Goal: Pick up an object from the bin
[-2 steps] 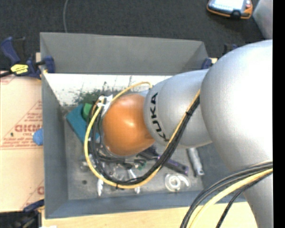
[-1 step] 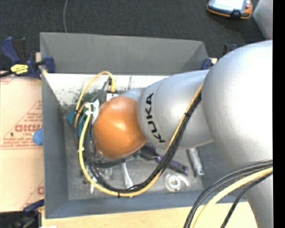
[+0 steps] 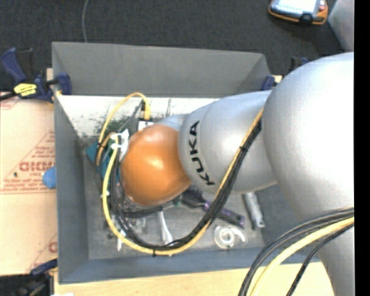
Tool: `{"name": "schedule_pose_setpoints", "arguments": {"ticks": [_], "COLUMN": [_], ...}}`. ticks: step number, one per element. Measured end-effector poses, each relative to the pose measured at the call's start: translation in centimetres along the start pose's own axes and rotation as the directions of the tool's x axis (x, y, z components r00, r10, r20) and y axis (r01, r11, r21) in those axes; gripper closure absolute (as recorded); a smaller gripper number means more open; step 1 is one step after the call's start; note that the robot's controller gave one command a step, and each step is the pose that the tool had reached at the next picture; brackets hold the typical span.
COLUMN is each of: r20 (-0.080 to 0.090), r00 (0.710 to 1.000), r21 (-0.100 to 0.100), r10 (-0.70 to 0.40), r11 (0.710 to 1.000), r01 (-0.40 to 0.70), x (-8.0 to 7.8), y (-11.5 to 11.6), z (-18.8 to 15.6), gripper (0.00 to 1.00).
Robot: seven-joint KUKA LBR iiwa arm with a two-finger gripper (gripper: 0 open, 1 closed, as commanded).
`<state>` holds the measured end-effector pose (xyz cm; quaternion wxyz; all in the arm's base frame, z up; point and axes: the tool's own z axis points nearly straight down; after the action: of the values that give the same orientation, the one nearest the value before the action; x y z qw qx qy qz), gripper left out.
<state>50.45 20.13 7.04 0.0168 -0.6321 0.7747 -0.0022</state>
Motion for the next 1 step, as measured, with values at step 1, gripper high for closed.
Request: {"name": "schedule_pose_setpoints", "arguments": {"ticks": [1], "r20": [-0.005], "r00": [1.0], "r21": [-0.008], "r10": [0.002], "r11": [1.0], "r01": [-0.002], "x": [0.06], "y": [0.13], "z": [-3.81], "gripper": [1.0]}}
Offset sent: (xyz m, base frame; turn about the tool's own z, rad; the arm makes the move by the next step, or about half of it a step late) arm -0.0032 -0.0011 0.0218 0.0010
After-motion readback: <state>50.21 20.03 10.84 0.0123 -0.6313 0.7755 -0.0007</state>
